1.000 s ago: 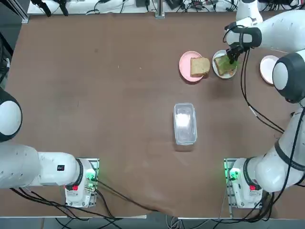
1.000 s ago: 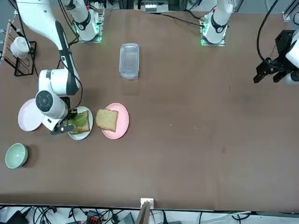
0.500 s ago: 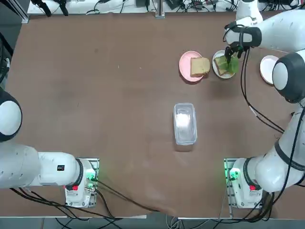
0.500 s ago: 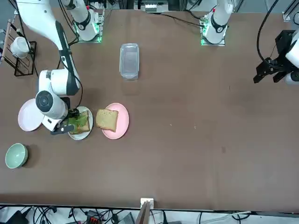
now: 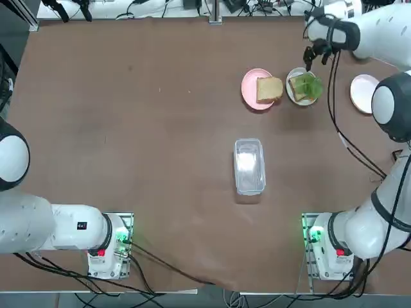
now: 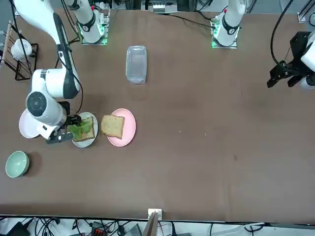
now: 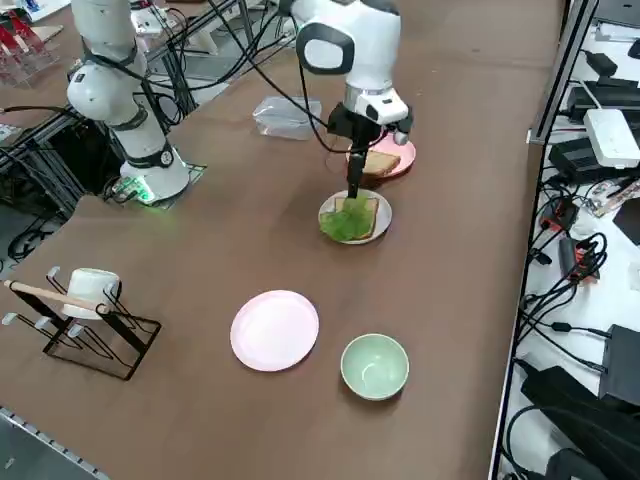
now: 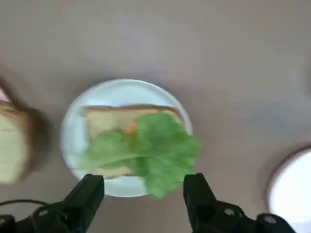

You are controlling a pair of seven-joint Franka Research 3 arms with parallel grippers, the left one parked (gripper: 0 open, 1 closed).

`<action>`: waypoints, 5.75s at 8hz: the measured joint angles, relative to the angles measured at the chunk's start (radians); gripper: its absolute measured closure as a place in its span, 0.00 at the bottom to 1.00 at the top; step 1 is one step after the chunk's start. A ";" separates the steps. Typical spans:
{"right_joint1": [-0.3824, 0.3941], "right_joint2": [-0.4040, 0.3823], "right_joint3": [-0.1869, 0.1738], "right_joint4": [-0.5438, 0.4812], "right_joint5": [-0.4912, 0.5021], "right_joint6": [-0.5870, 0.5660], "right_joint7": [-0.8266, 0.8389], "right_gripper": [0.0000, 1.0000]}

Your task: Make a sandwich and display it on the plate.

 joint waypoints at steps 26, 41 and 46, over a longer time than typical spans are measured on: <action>0.195 0.021 0.008 -0.288 0.343 0.422 0.422 0.09; 0.203 -0.038 0.001 -0.251 0.343 0.370 0.422 0.94; 0.200 -0.137 -0.120 -0.096 0.341 0.078 0.416 0.94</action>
